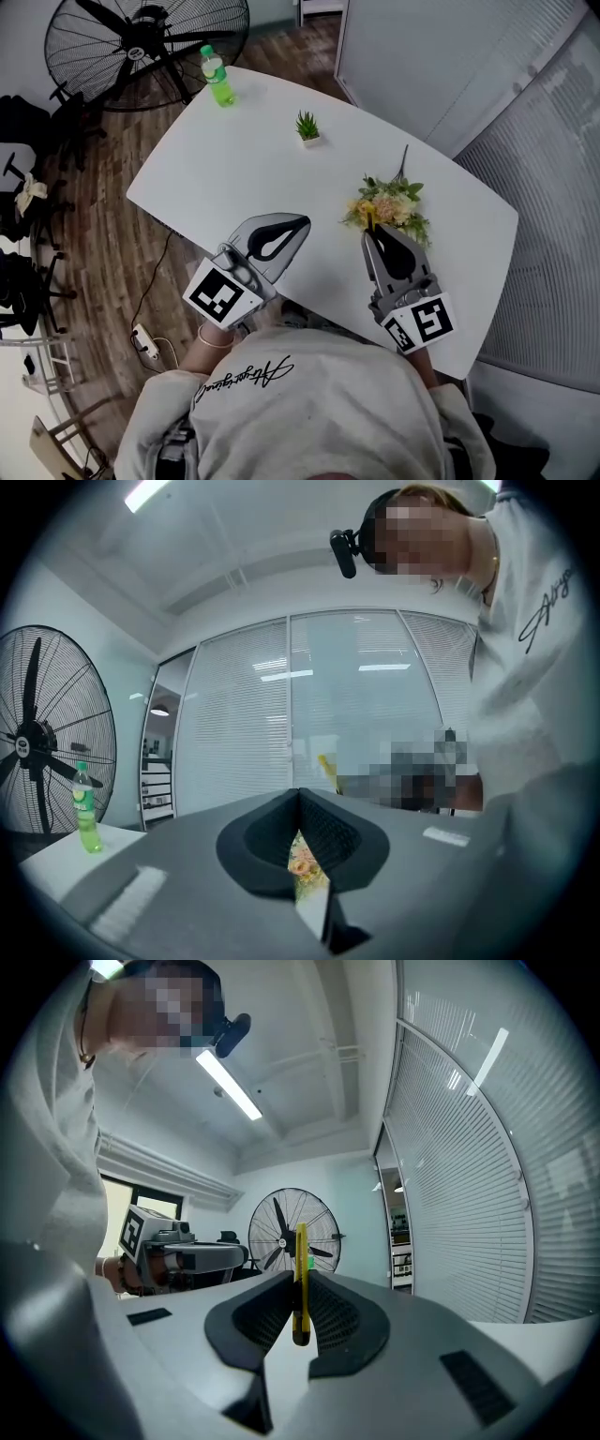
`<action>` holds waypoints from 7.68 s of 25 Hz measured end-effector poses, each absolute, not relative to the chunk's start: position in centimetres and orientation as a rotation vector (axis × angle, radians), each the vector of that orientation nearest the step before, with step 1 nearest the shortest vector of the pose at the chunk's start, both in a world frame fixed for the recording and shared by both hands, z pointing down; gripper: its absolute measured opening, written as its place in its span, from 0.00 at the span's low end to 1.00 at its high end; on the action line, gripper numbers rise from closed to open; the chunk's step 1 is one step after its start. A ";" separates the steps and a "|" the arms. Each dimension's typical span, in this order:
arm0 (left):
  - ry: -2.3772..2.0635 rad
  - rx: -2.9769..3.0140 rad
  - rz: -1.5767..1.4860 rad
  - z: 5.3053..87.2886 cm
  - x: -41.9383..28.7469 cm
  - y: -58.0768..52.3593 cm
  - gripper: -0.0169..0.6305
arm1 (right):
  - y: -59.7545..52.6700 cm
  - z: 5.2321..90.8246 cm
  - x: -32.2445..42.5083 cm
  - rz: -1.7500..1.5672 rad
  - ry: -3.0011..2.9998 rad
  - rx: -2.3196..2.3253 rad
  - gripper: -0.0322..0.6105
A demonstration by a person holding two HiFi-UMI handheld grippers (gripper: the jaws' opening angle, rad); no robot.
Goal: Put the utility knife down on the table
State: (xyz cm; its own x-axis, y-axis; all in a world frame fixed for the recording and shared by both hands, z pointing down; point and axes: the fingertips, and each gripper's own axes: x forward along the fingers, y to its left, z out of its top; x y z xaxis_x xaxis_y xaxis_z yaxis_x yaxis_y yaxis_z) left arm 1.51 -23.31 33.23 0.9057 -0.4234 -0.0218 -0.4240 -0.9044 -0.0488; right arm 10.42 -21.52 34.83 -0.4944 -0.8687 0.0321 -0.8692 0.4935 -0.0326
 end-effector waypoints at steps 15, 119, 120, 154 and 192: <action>0.732 -3.001 -0.006 33.8 0.4 -24.1 0.03 | -22.5 37.9 9.2 0.126 -2.657 1.486 0.12; 0.856 -2.993 0.007 34.2 -1.4 -24.5 0.03 | -24.3 58.9 8.4 0.546 -2.184 1.098 0.12; 0.855 -2.994 0.011 34.1 -1.4 -24.5 0.03 | -24.3 58.9 8.4 0.548 -2.182 1.097 0.12; 0.833 -3.001 0.004 34.4 -1.0 -24.3 0.03 | -24.1 60.1 8.4 0.628 -2.138 1.055 0.13; 0.815 -2.976 0.015 33.6 -0.6 -24.2 0.03 | -25.5 52.6 7.6 0.420 -2.288 1.157 0.22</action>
State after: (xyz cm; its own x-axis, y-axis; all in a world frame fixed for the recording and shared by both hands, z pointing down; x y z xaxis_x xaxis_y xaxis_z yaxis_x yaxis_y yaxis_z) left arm -0.60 -24.17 33.56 0.8604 -0.5090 -0.0241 -0.5096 -0.8589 -0.0510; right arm 7.63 -25.54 52.65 -0.4879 -0.6446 0.5886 -0.8115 0.5834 -0.0338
